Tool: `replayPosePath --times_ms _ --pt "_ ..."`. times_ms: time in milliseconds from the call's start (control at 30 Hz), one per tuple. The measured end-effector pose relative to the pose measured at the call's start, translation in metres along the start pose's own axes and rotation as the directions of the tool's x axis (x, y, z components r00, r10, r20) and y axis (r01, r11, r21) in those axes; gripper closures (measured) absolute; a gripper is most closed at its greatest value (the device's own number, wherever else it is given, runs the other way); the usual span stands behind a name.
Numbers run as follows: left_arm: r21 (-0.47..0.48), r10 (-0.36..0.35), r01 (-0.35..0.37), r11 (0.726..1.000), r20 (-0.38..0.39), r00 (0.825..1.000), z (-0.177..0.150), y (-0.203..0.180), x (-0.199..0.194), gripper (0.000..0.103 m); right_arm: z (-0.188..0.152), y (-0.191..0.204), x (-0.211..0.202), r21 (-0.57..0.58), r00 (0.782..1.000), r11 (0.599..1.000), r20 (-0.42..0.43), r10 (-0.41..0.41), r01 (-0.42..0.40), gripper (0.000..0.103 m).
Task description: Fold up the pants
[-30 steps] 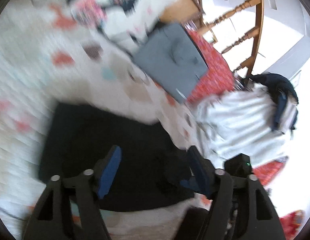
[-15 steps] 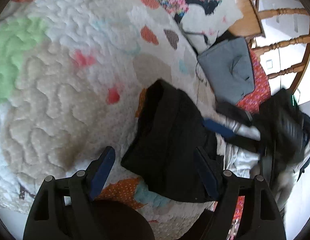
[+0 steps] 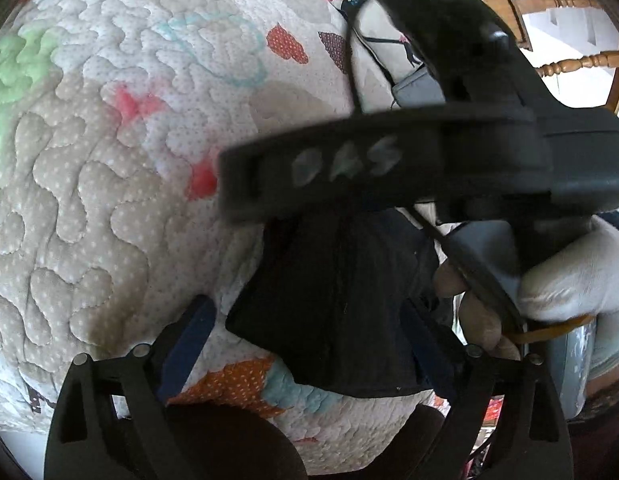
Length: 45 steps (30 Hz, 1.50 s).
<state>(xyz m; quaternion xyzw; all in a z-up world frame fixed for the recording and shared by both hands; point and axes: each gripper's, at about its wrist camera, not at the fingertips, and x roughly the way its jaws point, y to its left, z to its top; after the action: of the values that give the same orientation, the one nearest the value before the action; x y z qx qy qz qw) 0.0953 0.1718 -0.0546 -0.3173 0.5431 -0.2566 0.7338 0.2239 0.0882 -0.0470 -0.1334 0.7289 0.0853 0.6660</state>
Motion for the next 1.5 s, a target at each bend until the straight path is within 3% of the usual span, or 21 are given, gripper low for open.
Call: replayPosePath --times_ms 33,67,100,200,367,500,700,900,1133,1267,1333,1500 --pt "0.002 -0.002 0.002 1.0 -0.003 1.0 0.002 -0.005 0.004 0.023 -0.001 0.002 -0.001 -0.014 1.0 1.0 0.006 -0.017 0.018 0.01" --pt "0.003 0.008 -0.008 1.0 -0.012 1.0 0.001 -0.007 0.005 0.047 -0.003 0.004 -0.002 -0.03 0.999 0.999 0.015 -0.039 0.039 0.017" --pt "0.007 0.03 -0.029 1.0 -0.023 0.999 0.001 -0.008 0.007 0.061 -0.005 0.005 -0.005 -0.046 0.998 0.997 0.024 -0.059 0.06 0.028" --pt "-0.02 -0.019 0.018 1.0 -0.035 0.999 -0.003 -0.012 0.009 0.061 -0.018 0.001 -0.02 -0.095 0.994 0.992 0.069 -0.081 0.087 0.05" --pt "0.01 -0.083 0.083 0.996 -0.031 0.996 -0.011 -0.045 0.004 0.061 -0.054 -0.024 -0.051 -0.078 0.984 0.997 0.176 -0.001 0.015 0.06" --pt "0.063 -0.095 0.097 0.993 -0.045 0.995 -0.02 -0.081 0.007 0.061 -0.093 -0.054 -0.077 -0.037 0.959 0.997 0.274 0.072 -0.065 0.062" --pt "0.171 -0.07 0.085 0.982 -0.093 0.993 -0.044 -0.133 0.028 0.061 -0.157 -0.121 -0.104 0.073 0.896 0.972 0.41 0.174 -0.222 0.062" --pt "0.295 -0.01 0.06 0.953 -0.17 0.985 -0.07 -0.195 0.069 0.061 -0.222 -0.193 -0.09 0.209 0.829 0.903 0.512 0.225 -0.374 0.062" --pt "0.37 0.038 0.062 0.927 -0.255 0.966 -0.097 -0.245 0.138 0.061 -0.274 -0.269 -0.059 0.325 0.783 0.817 0.58 0.225 -0.476 0.064" --pt "0.421 0.091 0.038 0.906 -0.281 0.955 -0.116 -0.257 0.164 0.061 -0.294 -0.303 -0.036 0.385 0.775 0.77 0.594 0.216 -0.51 0.08" --pt "0.434 0.102 0.039 0.9 -0.297 0.949 -0.124 -0.263 0.168 0.061 -0.301 -0.314 -0.024 0.413 0.775 0.748 0.597 0.208 -0.519 0.08" --pt "0.386 0.016 0.125 0.914 -0.342 0.94 -0.122 -0.256 0.146 0.059 -0.32 -0.338 0.001 0.475 0.785 0.714 0.595 0.169 -0.514 0.08"
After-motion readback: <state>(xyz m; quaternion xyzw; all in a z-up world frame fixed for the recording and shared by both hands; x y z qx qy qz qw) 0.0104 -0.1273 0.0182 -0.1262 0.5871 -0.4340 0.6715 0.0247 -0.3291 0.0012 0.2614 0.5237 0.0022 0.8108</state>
